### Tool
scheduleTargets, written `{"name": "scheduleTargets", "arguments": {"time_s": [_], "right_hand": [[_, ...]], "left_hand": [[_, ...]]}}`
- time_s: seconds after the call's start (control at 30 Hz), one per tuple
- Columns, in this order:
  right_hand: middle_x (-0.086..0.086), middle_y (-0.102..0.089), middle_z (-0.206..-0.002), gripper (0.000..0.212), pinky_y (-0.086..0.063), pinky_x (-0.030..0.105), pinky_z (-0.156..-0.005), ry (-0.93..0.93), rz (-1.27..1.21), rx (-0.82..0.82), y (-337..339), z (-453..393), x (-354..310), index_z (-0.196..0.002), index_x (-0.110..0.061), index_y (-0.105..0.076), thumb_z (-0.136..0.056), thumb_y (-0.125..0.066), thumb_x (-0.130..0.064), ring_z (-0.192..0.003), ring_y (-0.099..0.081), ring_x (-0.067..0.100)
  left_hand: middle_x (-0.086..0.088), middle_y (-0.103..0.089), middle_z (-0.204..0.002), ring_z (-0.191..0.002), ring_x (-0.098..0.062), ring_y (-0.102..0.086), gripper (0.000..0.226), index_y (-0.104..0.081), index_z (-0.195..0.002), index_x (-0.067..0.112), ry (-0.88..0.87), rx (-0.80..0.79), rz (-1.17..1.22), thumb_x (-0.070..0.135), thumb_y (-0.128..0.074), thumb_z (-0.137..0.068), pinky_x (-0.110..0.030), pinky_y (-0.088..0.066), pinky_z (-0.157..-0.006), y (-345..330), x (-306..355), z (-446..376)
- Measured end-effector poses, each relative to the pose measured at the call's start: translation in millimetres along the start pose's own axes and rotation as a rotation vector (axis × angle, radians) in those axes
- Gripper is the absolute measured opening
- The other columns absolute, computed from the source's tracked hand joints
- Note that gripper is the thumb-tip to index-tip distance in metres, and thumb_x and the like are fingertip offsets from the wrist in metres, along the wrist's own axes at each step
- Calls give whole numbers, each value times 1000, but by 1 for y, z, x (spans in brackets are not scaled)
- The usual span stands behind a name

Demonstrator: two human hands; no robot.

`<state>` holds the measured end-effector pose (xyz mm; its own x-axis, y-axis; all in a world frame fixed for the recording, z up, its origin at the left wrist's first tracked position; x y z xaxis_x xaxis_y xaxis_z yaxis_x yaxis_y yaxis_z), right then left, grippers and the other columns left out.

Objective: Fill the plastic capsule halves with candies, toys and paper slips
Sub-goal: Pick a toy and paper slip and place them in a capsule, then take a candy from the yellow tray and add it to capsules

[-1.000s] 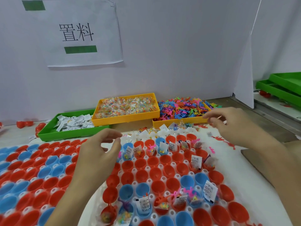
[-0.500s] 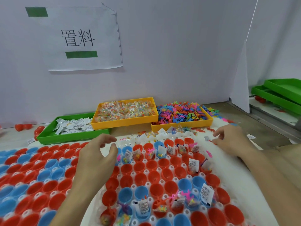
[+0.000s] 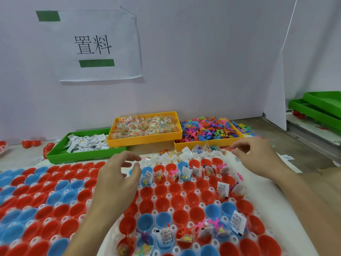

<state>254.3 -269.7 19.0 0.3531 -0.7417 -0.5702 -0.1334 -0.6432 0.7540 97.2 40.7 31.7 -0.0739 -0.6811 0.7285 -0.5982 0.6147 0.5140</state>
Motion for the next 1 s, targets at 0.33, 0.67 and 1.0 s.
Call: {"name": "scheduleTargets", "arguments": {"time_s": [0.33,0.67,1.0], "right_hand": [[-4,-77,-80,10,-57,17,-71,269,-599,-327,-11,48,-110,-83,-22,-80,-80,-81,-12,-76,-75,10],[3,-78,-85,13,-56,18,-71,349,-760,-456,-17,62,-131,-92,-8,-81,-81,-78,-3,-81,-75,17],[-3,-77,-79,3,-55,19,-68,271,-506,-351,5,44,-103,-78,-25,-80,-77,-81,-22,-72,-72,10]], "left_hand": [[13,-75,-84,-83,-9,-70,15,-74,-92,27,-165,-281,217,16,-75,-83,-18,-53,-69,-10,27,13],[7,-77,-77,-73,-13,-74,18,-78,-87,18,-221,-352,393,29,-78,-72,-26,-58,-70,-14,40,23],[6,-76,-78,-74,-12,-72,15,-76,-90,22,-160,-253,361,32,-71,-79,-34,-56,-69,-9,33,16]]}}
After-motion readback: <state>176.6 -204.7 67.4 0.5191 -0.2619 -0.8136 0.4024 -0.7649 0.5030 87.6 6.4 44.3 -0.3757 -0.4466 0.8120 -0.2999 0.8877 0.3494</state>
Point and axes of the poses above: each hand's wrist, its own z-axis away from the middle knuckle, its own y-axis out of the back of the hand, x = y × z, the point moved 4 cm from there along -z, towards the middle knuckle
